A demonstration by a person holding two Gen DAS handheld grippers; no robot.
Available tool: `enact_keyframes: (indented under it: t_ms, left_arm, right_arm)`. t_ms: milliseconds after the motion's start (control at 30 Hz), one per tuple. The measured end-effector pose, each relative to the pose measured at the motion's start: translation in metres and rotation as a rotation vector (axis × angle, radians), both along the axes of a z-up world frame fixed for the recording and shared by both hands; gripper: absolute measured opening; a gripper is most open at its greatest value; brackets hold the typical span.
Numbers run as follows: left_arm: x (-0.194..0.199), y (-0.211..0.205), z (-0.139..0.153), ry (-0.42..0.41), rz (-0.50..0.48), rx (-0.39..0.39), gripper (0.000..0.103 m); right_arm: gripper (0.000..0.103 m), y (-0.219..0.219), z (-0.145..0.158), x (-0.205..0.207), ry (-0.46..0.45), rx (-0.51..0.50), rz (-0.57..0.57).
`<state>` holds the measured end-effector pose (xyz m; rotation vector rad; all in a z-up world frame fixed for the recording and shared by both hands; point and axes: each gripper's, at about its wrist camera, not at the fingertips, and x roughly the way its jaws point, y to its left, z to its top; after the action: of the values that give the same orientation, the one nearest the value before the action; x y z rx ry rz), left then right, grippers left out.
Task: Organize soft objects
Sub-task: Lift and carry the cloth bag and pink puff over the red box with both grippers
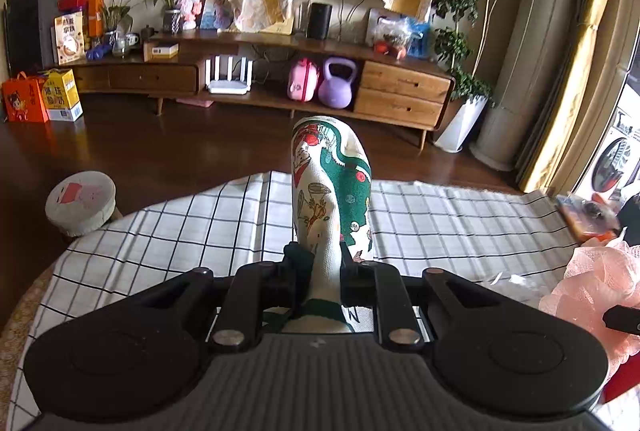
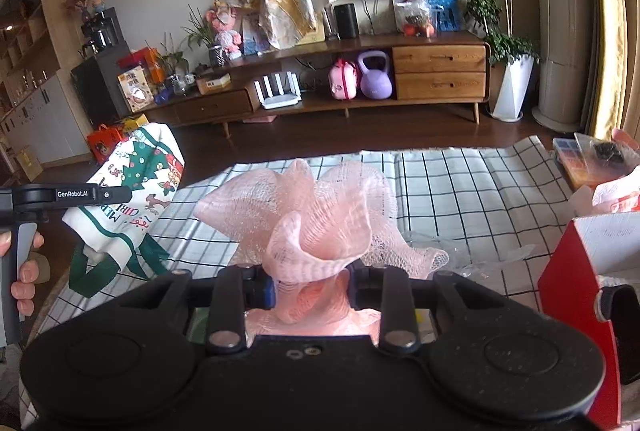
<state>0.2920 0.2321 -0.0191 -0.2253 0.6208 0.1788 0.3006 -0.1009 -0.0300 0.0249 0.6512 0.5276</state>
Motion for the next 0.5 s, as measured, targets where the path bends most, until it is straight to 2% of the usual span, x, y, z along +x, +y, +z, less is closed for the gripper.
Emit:
enact_keyframes:
  t_ms: [267,500]
  left_arm:
    - [-0.039,-0.022,0.044,-0.039,-0.05,-0.014,0.017]
    - [-0.066,-0.058,0.072,-0.066,-0.126,-0.016,0.017]
  right_arm:
    - [0.03,-0.025,0.03,-0.038,-0.04,0.02,0.023]
    - [0.03,-0.049,0.049,-0.072,-0.067,0.024,0.025]
